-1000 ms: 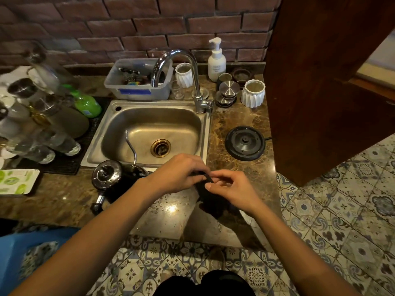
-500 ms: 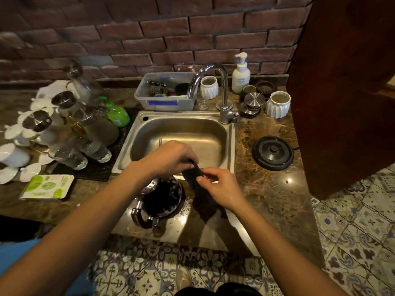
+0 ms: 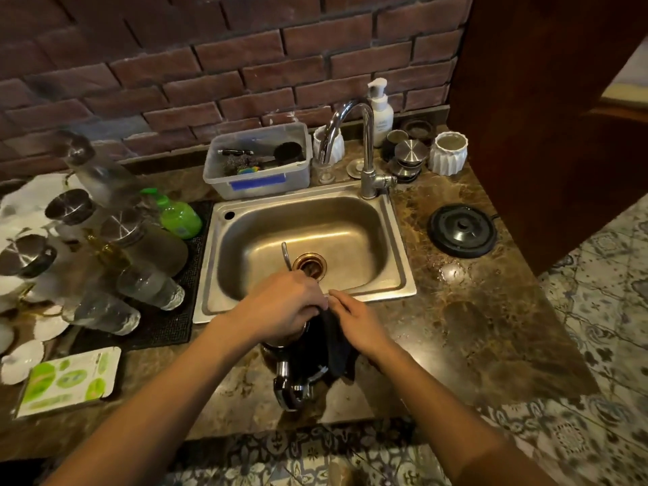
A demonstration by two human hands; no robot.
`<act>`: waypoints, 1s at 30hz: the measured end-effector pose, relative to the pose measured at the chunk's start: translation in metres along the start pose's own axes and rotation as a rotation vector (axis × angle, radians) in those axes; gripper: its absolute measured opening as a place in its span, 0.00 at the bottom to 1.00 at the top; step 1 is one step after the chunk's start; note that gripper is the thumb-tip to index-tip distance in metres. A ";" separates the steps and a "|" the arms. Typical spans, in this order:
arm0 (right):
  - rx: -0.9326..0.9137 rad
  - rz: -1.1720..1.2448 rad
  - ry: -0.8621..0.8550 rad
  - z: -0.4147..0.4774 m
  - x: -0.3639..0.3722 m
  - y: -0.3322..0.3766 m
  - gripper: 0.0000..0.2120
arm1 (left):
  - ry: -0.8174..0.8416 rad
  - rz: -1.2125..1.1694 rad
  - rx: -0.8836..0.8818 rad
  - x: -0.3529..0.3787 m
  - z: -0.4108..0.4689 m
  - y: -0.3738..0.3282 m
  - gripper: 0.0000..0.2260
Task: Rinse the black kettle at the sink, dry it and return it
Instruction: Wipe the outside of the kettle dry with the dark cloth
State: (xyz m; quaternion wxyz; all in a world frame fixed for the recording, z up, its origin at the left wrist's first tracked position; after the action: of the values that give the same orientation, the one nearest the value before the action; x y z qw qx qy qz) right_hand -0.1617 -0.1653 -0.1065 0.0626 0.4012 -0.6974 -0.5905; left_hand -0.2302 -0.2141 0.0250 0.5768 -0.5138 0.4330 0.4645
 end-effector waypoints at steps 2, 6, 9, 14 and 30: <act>0.028 0.035 0.014 -0.004 0.015 -0.004 0.24 | -0.026 -0.022 0.011 -0.001 -0.007 0.003 0.08; 0.015 0.185 0.022 -0.014 0.030 0.002 0.16 | -0.069 -0.099 -0.026 0.000 -0.019 0.008 0.09; -0.032 0.179 -0.006 -0.015 0.038 0.001 0.21 | -0.138 -0.163 -0.113 0.000 -0.028 0.016 0.11; -0.064 0.220 -0.107 -0.016 0.044 -0.004 0.29 | -0.403 -0.223 -0.460 0.000 -0.047 0.038 0.12; -0.407 0.258 -0.403 -0.033 0.043 -0.025 0.28 | -0.624 -0.114 -0.621 0.010 -0.057 0.037 0.09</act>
State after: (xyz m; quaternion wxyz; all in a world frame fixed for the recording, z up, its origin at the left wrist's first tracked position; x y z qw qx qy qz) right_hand -0.1601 -0.2172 -0.1353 0.0764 0.1635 -0.6085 -0.7728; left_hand -0.2660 -0.2683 0.0030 0.5229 -0.5211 0.0489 0.6728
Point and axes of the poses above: each hand's wrist, its own z-axis towards the middle knuckle, its own x-axis out of the palm, y = z × x, the point moved 10 cm from there along z, towards the middle knuckle, and after that the axes turned 15 degrees about -y, right-handed, at the moved point
